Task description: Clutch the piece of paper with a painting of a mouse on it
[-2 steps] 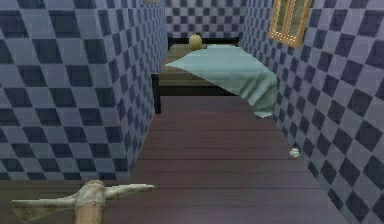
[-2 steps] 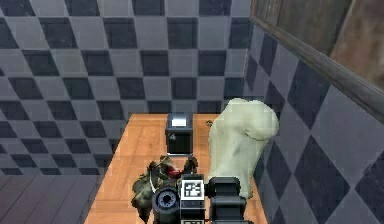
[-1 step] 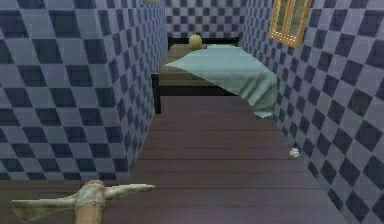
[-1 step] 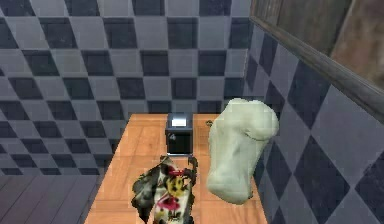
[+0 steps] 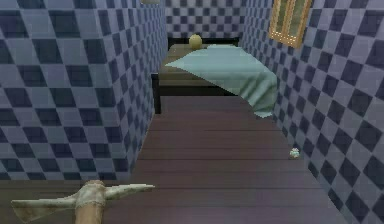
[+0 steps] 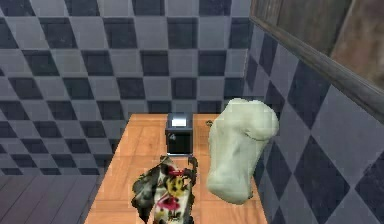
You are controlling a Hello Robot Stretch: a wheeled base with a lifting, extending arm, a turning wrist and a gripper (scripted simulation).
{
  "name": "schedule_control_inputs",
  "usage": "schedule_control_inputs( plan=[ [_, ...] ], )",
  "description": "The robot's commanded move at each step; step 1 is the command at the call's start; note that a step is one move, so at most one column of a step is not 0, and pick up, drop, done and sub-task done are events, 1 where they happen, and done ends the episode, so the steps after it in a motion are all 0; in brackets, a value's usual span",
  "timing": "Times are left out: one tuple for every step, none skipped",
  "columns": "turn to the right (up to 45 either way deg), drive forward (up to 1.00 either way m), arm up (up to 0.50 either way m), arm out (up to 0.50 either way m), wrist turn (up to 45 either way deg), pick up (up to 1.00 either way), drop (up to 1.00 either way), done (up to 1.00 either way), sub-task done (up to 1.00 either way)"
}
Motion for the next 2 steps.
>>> schedule_control_inputs(
  plan=[
    [0.0, 0.00, 0.10, 0.00, 0.0, 0.00, 0.00, 0.00, 0.00],
    [0.0, 0.00, 0.00, 0.00, 0.0, 0.00, 0.00, 1.00, 0.00]
  ],
)
